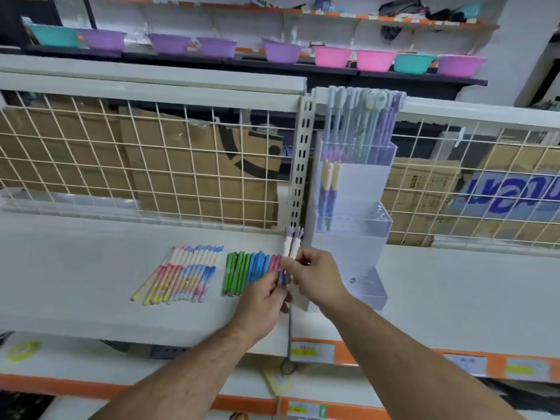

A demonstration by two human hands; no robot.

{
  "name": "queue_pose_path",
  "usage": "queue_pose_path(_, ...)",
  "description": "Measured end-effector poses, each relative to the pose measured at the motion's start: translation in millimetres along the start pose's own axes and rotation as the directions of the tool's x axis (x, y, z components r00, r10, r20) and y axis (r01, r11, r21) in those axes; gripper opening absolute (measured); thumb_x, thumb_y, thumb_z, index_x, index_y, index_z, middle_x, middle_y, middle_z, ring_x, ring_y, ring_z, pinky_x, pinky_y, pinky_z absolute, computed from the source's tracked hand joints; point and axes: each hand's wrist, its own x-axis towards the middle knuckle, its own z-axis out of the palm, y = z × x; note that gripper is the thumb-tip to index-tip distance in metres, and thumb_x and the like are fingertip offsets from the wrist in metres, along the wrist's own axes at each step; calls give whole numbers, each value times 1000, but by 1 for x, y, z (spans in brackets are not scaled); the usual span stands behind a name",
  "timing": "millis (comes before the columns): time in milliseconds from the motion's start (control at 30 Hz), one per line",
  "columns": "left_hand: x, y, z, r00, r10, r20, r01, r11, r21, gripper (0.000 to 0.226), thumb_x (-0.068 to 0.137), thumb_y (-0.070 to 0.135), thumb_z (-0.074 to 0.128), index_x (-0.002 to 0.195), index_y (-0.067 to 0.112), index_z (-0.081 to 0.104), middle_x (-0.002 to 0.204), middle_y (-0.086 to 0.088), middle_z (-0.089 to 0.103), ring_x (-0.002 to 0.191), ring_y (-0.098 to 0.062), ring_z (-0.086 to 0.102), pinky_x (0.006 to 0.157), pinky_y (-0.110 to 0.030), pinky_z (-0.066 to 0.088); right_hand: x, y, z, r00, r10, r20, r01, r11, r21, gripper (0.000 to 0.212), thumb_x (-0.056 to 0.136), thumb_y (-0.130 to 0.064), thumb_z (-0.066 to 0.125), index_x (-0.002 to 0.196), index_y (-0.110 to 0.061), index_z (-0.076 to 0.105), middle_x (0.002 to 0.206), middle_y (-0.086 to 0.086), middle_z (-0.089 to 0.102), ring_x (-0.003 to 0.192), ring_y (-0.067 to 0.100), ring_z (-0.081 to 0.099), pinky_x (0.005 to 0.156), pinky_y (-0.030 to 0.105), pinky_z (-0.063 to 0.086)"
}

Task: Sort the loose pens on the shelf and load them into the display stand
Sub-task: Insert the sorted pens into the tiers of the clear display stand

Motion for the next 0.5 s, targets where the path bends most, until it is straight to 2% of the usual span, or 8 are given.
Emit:
queue_pose_path(100, 3, 6, 24, 1000, -4, -11, 4, 1000, 11, 27, 101, 6, 48, 86, 24, 61, 80, -9, 71, 72, -32, 68, 57, -31, 52, 1, 8, -23, 999, -11, 46, 13, 999, -35, 27, 86, -18, 73, 72, 2, 63, 60, 12, 59, 50, 18, 55, 52, 39, 52)
queue_pose_path(167, 7, 3, 35, 1000, 13, -22, -12, 999, 39, 31, 102, 11, 49, 83, 31, 61, 78, -6, 69, 67, -27, 65, 56, -33, 49, 2, 14, -37, 998, -43, 55, 48, 994, -94, 25, 87, -18, 73, 72, 0, 64, 64, 17, 63, 53, 19, 56, 57, 46, 55)
queue_pose_path(233, 11, -3, 41, 998, 15, -66, -10, 997, 76, 30, 102, 14, 49, 88, 38, 61, 78, -2, 67, 67, -19, 62, 59, -37, 50, 3, 17, -50, 997, -65, 37, 70, 984, -161, 24, 89, -21, 71, 71, -5, 65, 65, 15, 65, 57, 20, 56, 63, 50, 57)
queue_pose_path(333, 14, -7, 45, 989, 0, -146, 17, 993, 114, 20, 104, 15, 48, 97, 32, 57, 84, 0, 65, 71, -12, 63, 61, -24, 50, 6, 6, -74, 997, -75, -5, 73, 983, -170, 16, 93, -20, 68, 78, -16, 70, 69, 5, 70, 65, 25, 64, 67, 48, 59)
queue_pose_path(400, 15, -10, 48, 988, -16, -156, 32, 994, 101, 17, 104, 15, 48, 99, 29, 54, 90, -4, 66, 78, -15, 67, 64, -19, 52, 11, -11, -90, 996, -89, -20, 86, 986, -142, 9, 94, -20, 69, 85, -21, 68, 75, 6, 71, 69, 25, 67, 64, 45, 60)
queue_pose_path(500, 18, -20, 49, 991, 4, -133, 21, 982, 186, 23, 103, 24, 47, 95, 44, 53, 87, 1, 65, 83, -18, 69, 72, -35, 60, 25, -38, -111, 986, -145, -84, 134, 983, -127, 14, 91, -16, 72, 89, -14, 59, 75, 8, 67, 64, 21, 65, 59, 44, 57)
